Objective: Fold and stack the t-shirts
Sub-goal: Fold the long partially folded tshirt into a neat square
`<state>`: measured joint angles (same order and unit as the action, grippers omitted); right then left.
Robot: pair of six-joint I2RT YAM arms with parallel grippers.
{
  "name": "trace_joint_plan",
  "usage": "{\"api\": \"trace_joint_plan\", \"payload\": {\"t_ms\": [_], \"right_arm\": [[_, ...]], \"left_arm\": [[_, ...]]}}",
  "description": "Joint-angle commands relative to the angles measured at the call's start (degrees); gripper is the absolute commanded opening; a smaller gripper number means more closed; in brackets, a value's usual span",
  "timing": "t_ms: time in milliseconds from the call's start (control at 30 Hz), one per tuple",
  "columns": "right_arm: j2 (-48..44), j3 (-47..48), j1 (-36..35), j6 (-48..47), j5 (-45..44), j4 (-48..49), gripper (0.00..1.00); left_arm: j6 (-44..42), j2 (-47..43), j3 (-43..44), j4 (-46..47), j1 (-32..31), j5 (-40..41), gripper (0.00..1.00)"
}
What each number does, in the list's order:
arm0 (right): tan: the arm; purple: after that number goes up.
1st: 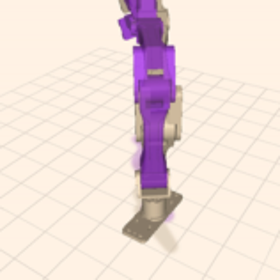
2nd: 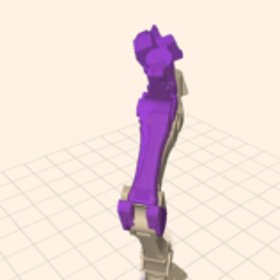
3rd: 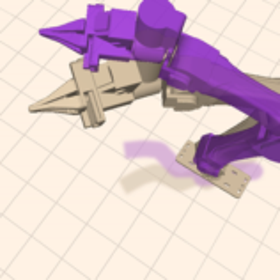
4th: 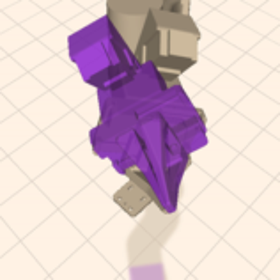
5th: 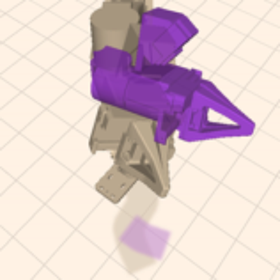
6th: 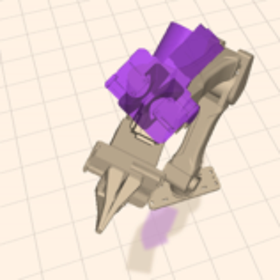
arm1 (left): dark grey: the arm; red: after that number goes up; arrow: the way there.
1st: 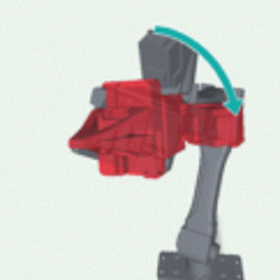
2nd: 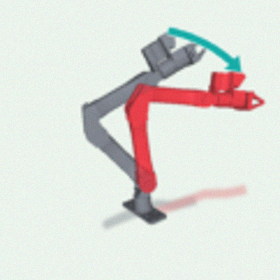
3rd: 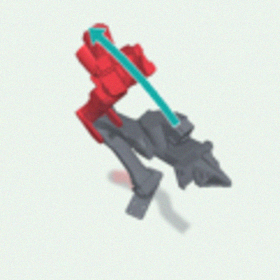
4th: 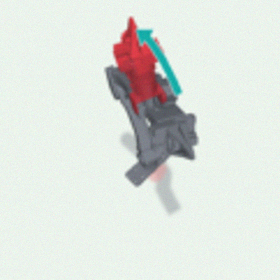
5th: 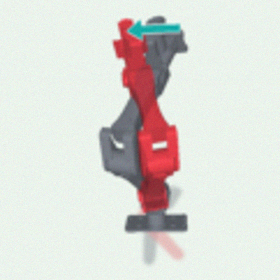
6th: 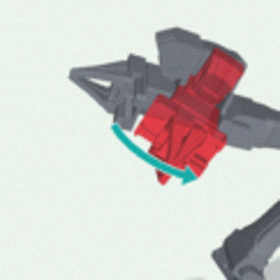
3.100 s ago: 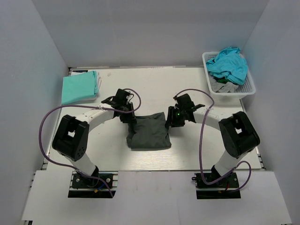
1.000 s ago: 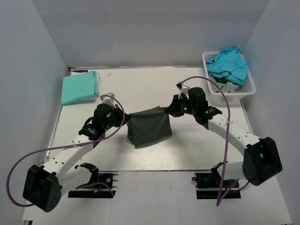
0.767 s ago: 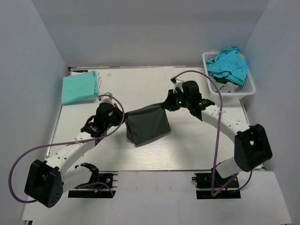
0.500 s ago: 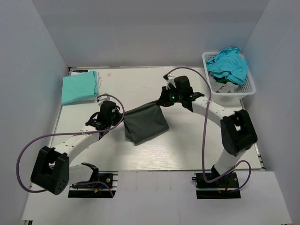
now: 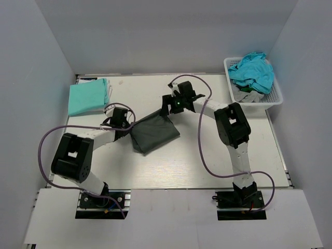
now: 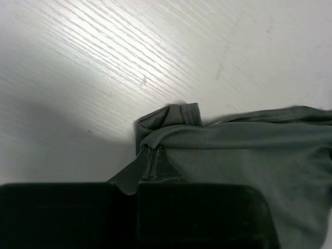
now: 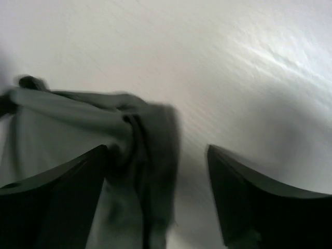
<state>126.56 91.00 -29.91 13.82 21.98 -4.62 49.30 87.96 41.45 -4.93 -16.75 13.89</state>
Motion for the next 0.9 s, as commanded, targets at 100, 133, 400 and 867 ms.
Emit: {"api": "trace_joint_plan", "payload": {"t_ms": [100,133,400,867], "right_arm": [[0.54,8.75,1.08,-2.4,-0.53,-2.67,0.9],[0.09,8.84,1.17,-2.66,-0.44,-3.11,0.9],[-12.9,0.87,0.64,-2.23,3.75,-4.17,0.9],[-11.88,-10.57,-1.99,14.54,18.79,15.05,0.9]], "left_arm": [[-1.75,1.86,6.62,-3.42,2.08,-3.26,0.19],[-2.53,0.82,7.41,-3.42,2.08,-3.86,0.4],[-4.21,-8.41,10.57,-11.75,2.08,-1.5,1.0],[-6.76,-2.1,7.68,-5.16,-0.3,-30.33,1.0]]}}
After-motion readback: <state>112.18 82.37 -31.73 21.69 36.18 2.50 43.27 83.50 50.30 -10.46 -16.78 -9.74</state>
